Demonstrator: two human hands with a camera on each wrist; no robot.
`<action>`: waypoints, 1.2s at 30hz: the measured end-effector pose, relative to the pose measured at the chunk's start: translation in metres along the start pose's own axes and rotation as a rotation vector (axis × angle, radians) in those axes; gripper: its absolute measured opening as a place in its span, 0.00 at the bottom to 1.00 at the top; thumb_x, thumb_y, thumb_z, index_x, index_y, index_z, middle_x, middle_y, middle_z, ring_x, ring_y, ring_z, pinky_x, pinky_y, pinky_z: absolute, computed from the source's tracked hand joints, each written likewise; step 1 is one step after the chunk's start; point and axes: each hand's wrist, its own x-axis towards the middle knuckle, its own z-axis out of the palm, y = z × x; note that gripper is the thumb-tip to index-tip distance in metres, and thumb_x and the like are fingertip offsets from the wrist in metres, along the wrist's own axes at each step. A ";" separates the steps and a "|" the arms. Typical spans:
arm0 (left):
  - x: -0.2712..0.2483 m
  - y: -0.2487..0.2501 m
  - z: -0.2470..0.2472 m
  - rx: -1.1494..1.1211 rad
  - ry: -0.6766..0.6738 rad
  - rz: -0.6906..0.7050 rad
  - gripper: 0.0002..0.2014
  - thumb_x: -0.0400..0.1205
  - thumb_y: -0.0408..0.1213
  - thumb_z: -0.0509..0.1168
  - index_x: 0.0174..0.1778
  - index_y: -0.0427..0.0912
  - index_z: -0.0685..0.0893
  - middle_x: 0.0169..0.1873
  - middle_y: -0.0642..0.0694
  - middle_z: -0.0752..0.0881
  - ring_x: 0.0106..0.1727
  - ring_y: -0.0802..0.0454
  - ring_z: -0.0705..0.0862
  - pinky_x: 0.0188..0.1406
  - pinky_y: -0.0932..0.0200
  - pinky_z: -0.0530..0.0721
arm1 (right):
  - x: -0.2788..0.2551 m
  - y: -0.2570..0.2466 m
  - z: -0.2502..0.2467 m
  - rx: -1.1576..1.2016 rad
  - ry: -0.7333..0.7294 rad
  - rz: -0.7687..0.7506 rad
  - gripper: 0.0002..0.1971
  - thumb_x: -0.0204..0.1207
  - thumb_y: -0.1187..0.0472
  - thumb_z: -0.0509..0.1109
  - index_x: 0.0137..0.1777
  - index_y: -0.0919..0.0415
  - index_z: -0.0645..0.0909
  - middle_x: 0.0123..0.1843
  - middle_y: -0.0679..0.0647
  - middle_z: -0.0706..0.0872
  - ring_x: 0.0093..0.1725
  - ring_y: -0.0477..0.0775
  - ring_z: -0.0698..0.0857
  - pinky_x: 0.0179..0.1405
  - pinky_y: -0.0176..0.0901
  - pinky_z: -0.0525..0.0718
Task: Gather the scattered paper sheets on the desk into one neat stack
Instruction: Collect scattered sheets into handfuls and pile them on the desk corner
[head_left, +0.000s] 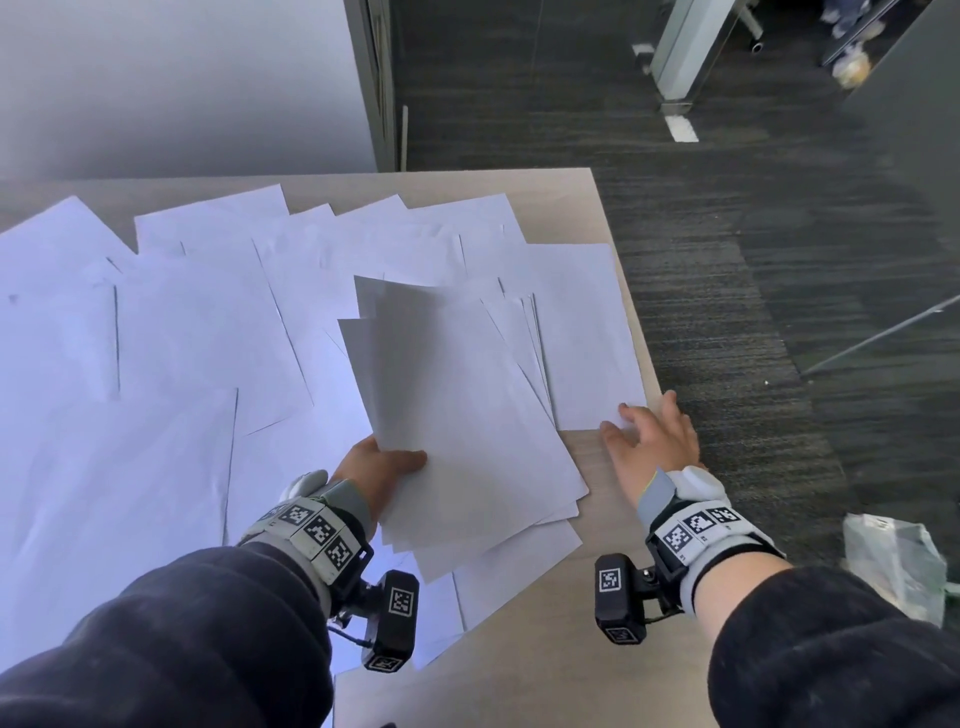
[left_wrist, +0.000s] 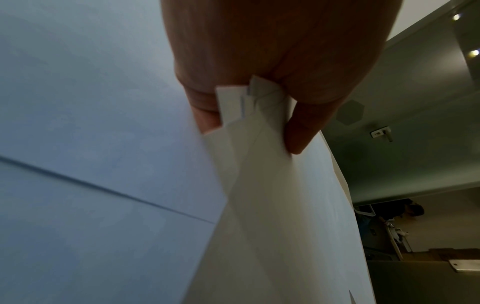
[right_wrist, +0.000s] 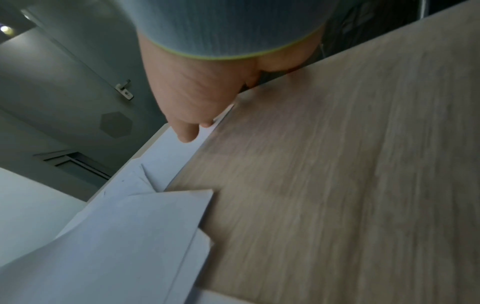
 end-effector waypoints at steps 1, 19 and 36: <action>0.000 0.000 0.001 -0.003 0.002 0.000 0.10 0.76 0.27 0.75 0.51 0.43 0.88 0.45 0.39 0.93 0.48 0.35 0.92 0.59 0.35 0.88 | 0.002 0.003 -0.001 0.051 0.039 0.012 0.22 0.74 0.32 0.62 0.61 0.43 0.79 0.87 0.48 0.52 0.82 0.61 0.63 0.75 0.61 0.69; -0.004 0.001 0.005 0.054 0.044 0.021 0.21 0.61 0.41 0.76 0.51 0.42 0.88 0.45 0.36 0.93 0.48 0.31 0.92 0.60 0.31 0.88 | -0.008 0.071 -0.031 0.896 0.434 0.447 0.10 0.77 0.55 0.65 0.53 0.57 0.83 0.34 0.57 0.87 0.27 0.55 0.82 0.27 0.40 0.78; -0.029 -0.009 0.011 -0.070 0.015 -0.059 0.25 0.78 0.61 0.72 0.56 0.41 0.86 0.48 0.41 0.93 0.52 0.39 0.91 0.64 0.43 0.86 | -0.050 0.019 -0.005 0.870 -0.097 0.066 0.05 0.80 0.67 0.67 0.51 0.60 0.83 0.33 0.58 0.87 0.20 0.49 0.81 0.15 0.38 0.74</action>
